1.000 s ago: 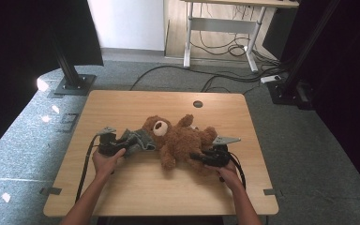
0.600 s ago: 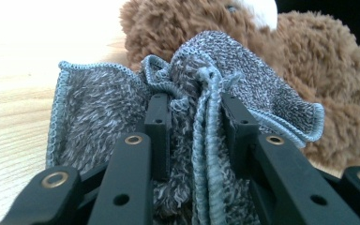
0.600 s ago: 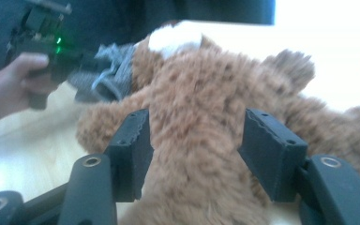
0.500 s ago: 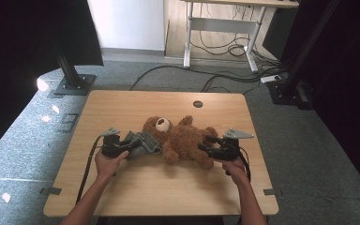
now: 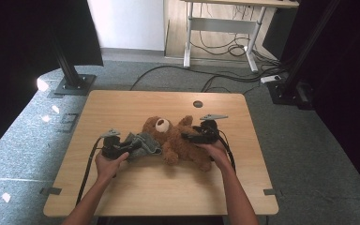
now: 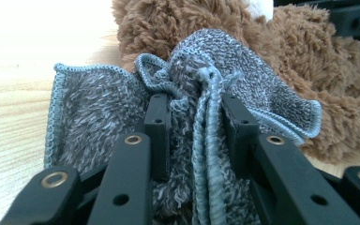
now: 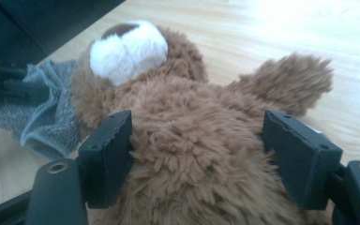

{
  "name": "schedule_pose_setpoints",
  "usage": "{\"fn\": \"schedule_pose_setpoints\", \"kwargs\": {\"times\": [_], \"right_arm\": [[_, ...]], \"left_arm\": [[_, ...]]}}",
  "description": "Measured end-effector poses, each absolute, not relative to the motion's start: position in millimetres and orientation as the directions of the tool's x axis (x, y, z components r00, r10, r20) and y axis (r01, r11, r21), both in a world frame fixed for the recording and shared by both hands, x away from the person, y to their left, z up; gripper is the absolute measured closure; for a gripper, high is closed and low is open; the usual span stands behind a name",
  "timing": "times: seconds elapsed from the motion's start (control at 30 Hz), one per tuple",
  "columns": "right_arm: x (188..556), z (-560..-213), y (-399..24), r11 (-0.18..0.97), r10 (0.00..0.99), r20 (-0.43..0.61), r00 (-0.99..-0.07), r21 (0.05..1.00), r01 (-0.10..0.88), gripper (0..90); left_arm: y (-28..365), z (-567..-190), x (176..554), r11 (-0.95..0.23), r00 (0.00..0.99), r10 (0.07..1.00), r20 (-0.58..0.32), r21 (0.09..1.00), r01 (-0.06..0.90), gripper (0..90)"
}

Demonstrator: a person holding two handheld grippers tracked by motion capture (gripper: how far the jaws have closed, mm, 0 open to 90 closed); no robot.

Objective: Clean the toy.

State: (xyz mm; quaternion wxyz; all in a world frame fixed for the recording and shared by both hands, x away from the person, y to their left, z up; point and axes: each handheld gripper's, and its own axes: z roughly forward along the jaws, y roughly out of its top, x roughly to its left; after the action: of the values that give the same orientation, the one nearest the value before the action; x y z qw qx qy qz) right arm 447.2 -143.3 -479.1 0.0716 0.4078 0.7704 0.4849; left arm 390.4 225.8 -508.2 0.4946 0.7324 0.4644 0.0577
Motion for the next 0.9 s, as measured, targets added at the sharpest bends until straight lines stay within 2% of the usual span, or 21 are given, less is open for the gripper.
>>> {"fn": "schedule_pose_setpoints", "kwargs": {"times": [0.03, 0.1, 0.2, 0.37, 0.6, 0.77, 0.9], "right_arm": [[443, -482, -144, 0.195, 0.688, 0.282, -0.669, 0.816, 0.545, 31.9], [441, -484, -145, 0.199, 0.682, 0.281, -0.676, 0.817, 0.541, 33.6], [432, -491, -146, 0.201, 0.659, 0.271, -0.702, 0.836, 0.511, 41.9], [413, -497, -144, 0.234, 0.606, 0.223, -0.764, 0.868, 0.439, 49.2], [395, -503, -144, 0.232, 0.568, 0.210, -0.796, 0.887, 0.399, 53.7], [394, -505, -144, 0.223, 0.567, 0.209, -0.797, 0.892, 0.393, 53.9], [393, -505, -144, 0.221, 0.571, 0.204, -0.795, 0.895, 0.388, 54.3]], "left_arm": [[226, -508, 389, -0.077, 0.564, 0.734, -0.378, 0.779, 0.622, 67.5], [226, -506, 386, -0.069, 0.573, 0.721, -0.388, 0.783, 0.618, 67.5], [221, -498, 381, -0.055, 0.604, 0.685, -0.407, 0.798, 0.600, 67.6], [199, -480, 373, -0.076, 0.684, 0.619, -0.385, 0.838, 0.540, 67.7], [160, -456, 381, -0.106, 0.742, 0.574, -0.347, 0.867, 0.488, 67.4], [131, -457, 402, -0.124, 0.741, 0.564, -0.365, 0.849, 0.513, 67.1], [119, -466, 414, -0.166, 0.718, 0.609, -0.338, 0.831, 0.532, 67.2]]}}
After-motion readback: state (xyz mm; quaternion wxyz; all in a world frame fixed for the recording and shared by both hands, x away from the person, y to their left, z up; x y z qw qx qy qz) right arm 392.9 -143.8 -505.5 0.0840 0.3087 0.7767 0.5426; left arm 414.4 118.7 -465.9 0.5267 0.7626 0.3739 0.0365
